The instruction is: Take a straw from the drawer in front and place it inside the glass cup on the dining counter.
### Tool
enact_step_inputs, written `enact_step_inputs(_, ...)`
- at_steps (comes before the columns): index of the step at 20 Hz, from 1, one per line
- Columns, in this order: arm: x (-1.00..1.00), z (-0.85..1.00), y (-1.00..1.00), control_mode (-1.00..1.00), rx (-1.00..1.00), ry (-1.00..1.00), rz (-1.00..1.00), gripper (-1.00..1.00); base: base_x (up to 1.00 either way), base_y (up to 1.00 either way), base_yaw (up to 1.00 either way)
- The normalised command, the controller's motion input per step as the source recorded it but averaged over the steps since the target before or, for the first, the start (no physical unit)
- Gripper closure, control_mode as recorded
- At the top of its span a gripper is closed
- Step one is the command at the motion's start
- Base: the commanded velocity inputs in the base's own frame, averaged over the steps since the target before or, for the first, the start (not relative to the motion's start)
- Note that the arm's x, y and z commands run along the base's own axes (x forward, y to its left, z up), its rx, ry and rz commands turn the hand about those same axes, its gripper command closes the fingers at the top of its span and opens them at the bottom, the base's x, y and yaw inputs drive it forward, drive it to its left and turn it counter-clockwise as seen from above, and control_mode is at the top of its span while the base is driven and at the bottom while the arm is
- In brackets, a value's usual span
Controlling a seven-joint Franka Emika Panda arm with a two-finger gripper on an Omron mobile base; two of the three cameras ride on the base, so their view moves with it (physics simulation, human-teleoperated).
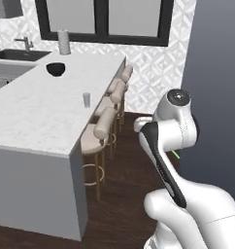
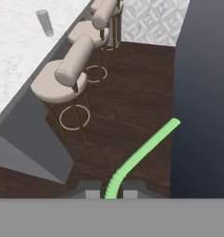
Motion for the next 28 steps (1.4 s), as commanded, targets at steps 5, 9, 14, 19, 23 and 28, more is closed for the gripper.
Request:
enact_step_inputs(5,0.0,0.0,0.0,1.0,0.0,0.0,0.0,1.0,0.22,-0.84,0.48)
enact_step_inputs(9,0.0,0.0,0.0,1.0,0.0,0.0,0.0,1.0,0.47,-0.68,0.51)
enact_step_inputs(14,0.0,0.0,0.0,1.0,0.0,0.0,0.0,1.0,0.61,-0.68,0.49)
enact_step_inputs(19,0.0,0.0,0.0,1.0,0.0,0.0,0.0,1.0,0.52,-0.74,0.47)
enact_step_inputs(23,0.0,0.0,0.0,1.0,0.0,0.0,0.0,1.0,0.1,-0.89,0.47)
enact_step_inputs(28,0.0,0.0,0.0,1.0,0.0,0.0,0.0,1.0,0.09,-0.84,0.49)
